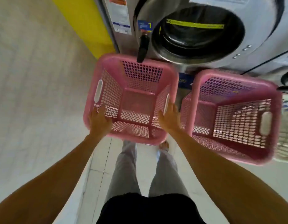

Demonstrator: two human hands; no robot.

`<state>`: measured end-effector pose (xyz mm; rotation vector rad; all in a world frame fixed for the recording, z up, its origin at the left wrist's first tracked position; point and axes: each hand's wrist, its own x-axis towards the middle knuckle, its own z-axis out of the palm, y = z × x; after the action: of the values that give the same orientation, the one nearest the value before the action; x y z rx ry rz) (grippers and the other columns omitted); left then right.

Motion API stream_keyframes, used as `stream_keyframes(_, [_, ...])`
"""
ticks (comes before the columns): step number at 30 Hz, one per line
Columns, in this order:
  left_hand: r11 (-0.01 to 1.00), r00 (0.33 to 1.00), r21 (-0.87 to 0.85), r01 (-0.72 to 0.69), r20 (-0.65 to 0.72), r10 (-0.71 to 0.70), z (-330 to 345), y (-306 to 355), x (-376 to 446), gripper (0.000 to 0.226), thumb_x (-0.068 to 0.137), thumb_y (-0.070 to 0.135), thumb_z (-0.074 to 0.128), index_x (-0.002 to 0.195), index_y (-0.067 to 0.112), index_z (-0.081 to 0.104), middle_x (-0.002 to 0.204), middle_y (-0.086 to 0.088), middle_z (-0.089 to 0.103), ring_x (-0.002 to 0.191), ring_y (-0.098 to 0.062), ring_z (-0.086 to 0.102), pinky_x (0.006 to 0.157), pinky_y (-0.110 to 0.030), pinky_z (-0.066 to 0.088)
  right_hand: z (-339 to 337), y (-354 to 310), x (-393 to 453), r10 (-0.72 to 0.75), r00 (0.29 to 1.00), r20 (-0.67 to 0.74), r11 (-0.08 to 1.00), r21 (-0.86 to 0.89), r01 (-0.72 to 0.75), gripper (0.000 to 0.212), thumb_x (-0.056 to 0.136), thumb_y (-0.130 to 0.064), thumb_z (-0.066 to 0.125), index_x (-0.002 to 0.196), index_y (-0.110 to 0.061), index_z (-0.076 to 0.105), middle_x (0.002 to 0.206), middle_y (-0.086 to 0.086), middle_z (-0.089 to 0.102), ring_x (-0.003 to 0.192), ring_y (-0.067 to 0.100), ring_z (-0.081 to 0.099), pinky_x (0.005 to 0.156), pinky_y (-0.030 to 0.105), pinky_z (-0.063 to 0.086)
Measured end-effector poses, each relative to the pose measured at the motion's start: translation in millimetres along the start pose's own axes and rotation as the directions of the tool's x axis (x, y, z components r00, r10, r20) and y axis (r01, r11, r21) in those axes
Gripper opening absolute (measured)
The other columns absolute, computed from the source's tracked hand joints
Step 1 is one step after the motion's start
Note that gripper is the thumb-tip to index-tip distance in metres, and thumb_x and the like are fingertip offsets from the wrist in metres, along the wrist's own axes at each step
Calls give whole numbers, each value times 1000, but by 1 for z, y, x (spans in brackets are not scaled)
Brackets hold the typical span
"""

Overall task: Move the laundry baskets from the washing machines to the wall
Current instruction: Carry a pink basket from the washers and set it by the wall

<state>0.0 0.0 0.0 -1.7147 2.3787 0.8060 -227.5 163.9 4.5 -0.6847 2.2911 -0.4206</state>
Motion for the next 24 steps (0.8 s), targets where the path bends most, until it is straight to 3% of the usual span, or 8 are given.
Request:
stream_keyframes(3, [997,995,68,-35,-86,41,-2,-14,35,65,81,12,58,142,16,38,141,-19,46,132,-40,39,110,-54,36,19,-4,18,126,980,-156,988,-72,-139,85,97,-37,53,165,-18,6,151,21,38,133,39,41,113,49,29])
stream_keyframes(8, [992,981,76,-99,-158,110,-2,-37,98,72,84,14,57,148,22,27,134,-28,40,121,-46,43,98,-55,44,41,4,36,207,937,-283,978,84,-190,78,103,-22,47,165,-27,1,129,22,51,98,35,59,84,56,55])
stream_keyframes(12, [986,987,135,-98,-111,113,2,-49,122,60,94,17,46,150,22,24,109,-31,52,92,-47,55,73,-52,50,48,9,40,206,925,-318,979,65,-195,75,106,-14,39,165,-30,-3,125,21,52,75,27,58,62,42,56])
stream_keyframes(14, [987,992,152,-60,-98,75,0,-49,124,57,97,19,44,150,27,23,103,-29,52,83,-45,57,71,-50,50,46,10,41,185,938,-292,982,14,-189,80,105,-10,44,164,-29,-8,131,22,51,76,27,60,62,41,55])
stream_keyframes(17, [994,999,104,-22,-27,25,-11,-42,118,62,96,17,44,152,31,22,97,-28,56,80,-44,62,74,-50,55,41,11,35,174,955,-240,985,54,-166,87,102,-6,46,163,-33,-11,135,25,49,92,39,65,74,55,59])
stream_keyframes(18, [996,1000,82,-25,-4,26,-16,-39,114,63,96,16,44,153,31,22,93,-27,58,78,-43,63,73,-49,57,38,11,32,170,954,-245,985,75,-156,88,102,-6,46,162,-36,-9,133,25,50,92,41,65,71,55,58])
stream_keyframes(21, [997,999,71,10,31,-12,-34,-37,91,67,95,15,45,153,36,19,92,-28,62,78,-41,66,73,-46,58,27,12,20,123,965,-231,990,91,-104,90,100,-4,48,161,-41,-7,126,27,54,78,34,60,59,41,51])
stream_keyframes(24, [993,997,93,71,31,-74,-43,-42,45,69,94,18,44,152,41,16,85,-22,59,70,-35,62,71,-44,57,18,20,-2,70,987,-144,996,60,-62,92,100,-4,47,158,-47,-10,125,30,56,82,43,66,70,56,59])
